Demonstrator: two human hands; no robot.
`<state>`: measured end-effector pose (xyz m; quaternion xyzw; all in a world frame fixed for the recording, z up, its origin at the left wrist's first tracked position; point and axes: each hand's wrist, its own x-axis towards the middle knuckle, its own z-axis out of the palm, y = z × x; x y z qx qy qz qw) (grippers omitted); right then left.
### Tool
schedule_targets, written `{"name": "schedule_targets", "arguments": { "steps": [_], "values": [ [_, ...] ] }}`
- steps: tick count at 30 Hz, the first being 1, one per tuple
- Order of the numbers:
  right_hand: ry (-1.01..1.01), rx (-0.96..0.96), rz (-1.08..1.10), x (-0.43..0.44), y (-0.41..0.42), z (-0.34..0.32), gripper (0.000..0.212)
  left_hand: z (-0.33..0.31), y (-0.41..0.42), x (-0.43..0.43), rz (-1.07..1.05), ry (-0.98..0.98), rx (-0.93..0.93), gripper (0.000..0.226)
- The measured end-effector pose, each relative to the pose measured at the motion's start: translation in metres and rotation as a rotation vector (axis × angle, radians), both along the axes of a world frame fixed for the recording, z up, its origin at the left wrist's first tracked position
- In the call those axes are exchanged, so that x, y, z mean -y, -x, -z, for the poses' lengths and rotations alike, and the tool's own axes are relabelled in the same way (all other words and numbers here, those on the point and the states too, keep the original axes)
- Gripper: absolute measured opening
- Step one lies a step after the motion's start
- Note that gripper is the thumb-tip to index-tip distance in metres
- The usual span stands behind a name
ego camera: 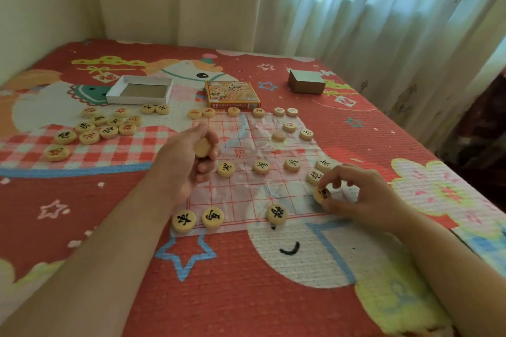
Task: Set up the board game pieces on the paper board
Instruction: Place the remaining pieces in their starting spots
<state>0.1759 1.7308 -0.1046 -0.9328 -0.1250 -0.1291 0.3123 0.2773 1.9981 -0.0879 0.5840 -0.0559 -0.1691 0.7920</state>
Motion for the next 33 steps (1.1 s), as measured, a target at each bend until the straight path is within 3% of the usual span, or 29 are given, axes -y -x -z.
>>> {"name": "schedule_targets", "arguments": {
  "steps": [6,12,18,27,33],
  "values": [
    [0.027,-0.022,-0.033,0.010,0.010,0.007,0.019,0.001,0.006,0.005,0.018,-0.013,-0.024,0.040],
    [0.050,-0.036,-0.074,0.011,0.011,0.007,0.017,-0.001,0.002,0.001,-0.013,0.136,-0.117,0.031],
    [-0.232,0.028,0.002,0.007,0.003,-0.002,0.022,-0.004,0.003,0.000,-0.020,0.248,-0.189,0.036],
    [-0.059,0.116,-0.143,-0.056,-0.037,-0.008,0.026,-0.002,0.018,0.007,0.127,-0.076,0.107,0.025],
    [-0.087,0.251,-0.148,-0.095,-0.055,-0.007,0.039,-0.002,0.018,0.012,0.120,-0.029,0.035,0.028]
  ]
}}
